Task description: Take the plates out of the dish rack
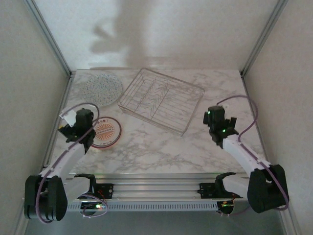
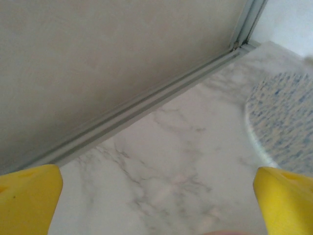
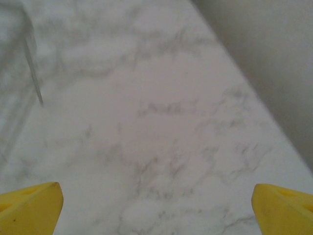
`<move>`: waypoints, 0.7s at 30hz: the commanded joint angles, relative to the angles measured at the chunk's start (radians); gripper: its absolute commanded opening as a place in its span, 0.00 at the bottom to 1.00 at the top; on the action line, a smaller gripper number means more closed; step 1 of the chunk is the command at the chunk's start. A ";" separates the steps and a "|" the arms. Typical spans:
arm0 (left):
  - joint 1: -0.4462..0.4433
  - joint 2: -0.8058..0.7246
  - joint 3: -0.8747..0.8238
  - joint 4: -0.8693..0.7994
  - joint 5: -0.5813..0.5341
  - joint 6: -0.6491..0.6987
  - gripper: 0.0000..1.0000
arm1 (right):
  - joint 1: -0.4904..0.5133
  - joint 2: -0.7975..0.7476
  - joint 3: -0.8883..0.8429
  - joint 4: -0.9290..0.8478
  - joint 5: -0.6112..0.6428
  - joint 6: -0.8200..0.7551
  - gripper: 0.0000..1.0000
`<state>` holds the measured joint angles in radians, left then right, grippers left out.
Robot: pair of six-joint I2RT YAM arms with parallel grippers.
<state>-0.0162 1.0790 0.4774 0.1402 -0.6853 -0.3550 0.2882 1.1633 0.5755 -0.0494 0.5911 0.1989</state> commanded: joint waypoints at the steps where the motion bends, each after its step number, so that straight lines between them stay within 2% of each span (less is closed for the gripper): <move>1: 0.011 0.057 -0.085 0.394 0.016 0.244 1.00 | -0.007 0.080 -0.101 0.456 -0.067 -0.136 0.99; 5: 0.031 0.174 -0.127 0.527 0.156 0.199 1.00 | -0.034 0.240 -0.065 0.550 -0.163 -0.138 0.99; 9: 0.067 0.290 -0.150 0.711 0.275 0.189 1.00 | -0.075 0.346 0.053 0.419 -0.243 -0.145 0.99; 11: 0.083 0.333 -0.141 0.794 0.326 0.212 0.99 | -0.097 0.356 0.057 0.430 -0.291 -0.172 0.99; 14: 0.131 0.385 -0.110 0.818 0.433 0.137 0.99 | -0.126 0.332 -0.050 0.657 -0.369 -0.249 0.99; 19: 0.120 0.385 -0.166 0.935 0.521 0.184 0.99 | -0.197 0.395 -0.201 0.960 -0.446 -0.190 0.99; 21: 0.092 0.383 -0.199 0.992 0.509 0.216 0.99 | -0.197 0.380 -0.192 0.910 -0.447 -0.185 0.99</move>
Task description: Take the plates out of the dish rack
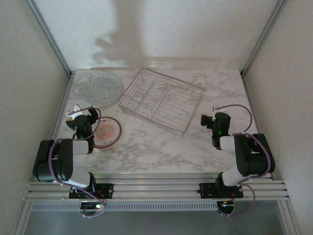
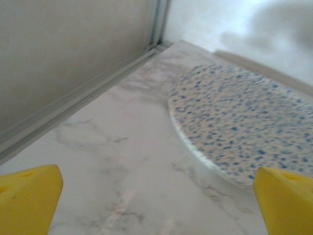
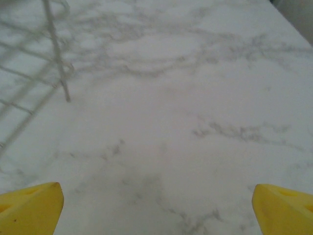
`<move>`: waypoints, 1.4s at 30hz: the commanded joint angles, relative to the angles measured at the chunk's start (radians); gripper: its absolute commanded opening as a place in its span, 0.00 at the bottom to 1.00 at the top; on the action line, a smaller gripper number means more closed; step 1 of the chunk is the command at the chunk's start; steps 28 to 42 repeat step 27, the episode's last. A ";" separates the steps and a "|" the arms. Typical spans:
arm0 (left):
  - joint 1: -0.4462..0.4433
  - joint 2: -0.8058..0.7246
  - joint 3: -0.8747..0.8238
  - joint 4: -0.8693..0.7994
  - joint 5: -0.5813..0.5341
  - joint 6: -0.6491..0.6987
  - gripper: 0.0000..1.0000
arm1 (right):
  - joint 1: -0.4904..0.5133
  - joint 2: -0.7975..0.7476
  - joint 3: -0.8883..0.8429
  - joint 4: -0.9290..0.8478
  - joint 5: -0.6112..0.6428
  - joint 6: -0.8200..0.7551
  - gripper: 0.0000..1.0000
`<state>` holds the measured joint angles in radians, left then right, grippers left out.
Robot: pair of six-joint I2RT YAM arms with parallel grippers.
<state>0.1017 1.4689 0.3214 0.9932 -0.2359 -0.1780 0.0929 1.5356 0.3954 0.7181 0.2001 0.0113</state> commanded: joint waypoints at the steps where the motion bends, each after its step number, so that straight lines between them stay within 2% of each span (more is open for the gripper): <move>1: -0.040 -0.004 -0.055 0.171 0.049 0.053 0.99 | -0.001 0.016 -0.019 0.174 -0.052 0.000 0.99; 6: -0.073 0.076 -0.146 0.414 -0.012 0.073 0.99 | -0.002 0.010 -0.017 0.157 -0.050 0.001 0.99; 8: -0.077 0.067 -0.132 0.365 -0.018 0.072 1.00 | 0.000 0.011 -0.016 0.156 -0.050 0.001 0.99; 42: -0.086 0.071 -0.129 0.371 -0.007 0.091 0.99 | -0.001 0.010 -0.012 0.150 -0.054 0.003 0.99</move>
